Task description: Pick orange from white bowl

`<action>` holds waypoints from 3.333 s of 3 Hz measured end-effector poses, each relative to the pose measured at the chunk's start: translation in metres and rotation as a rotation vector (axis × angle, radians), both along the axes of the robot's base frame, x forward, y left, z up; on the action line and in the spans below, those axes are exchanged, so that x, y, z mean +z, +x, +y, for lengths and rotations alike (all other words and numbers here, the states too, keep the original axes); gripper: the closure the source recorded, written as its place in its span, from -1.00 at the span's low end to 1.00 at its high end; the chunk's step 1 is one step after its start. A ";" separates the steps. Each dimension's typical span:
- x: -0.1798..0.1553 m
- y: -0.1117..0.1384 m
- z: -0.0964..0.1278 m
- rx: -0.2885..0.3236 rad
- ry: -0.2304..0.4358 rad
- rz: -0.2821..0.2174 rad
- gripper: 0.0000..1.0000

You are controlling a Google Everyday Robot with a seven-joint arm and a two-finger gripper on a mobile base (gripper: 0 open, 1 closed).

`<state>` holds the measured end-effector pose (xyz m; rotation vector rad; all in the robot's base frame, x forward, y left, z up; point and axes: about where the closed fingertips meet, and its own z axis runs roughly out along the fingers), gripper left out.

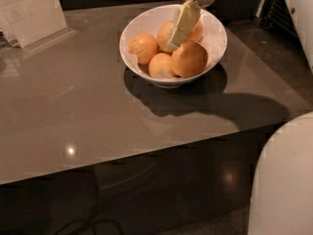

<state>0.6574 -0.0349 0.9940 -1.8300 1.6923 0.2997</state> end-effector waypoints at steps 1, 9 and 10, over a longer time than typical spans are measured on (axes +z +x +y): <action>0.002 -0.004 -0.006 -0.025 -0.006 -0.015 -1.00; -0.027 0.033 -0.001 -0.112 0.112 0.035 -0.66; -0.033 0.035 0.000 -0.112 0.118 0.053 -0.60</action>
Offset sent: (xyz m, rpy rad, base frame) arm 0.0191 -0.0308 -0.0009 0.0915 -0.0199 -0.1551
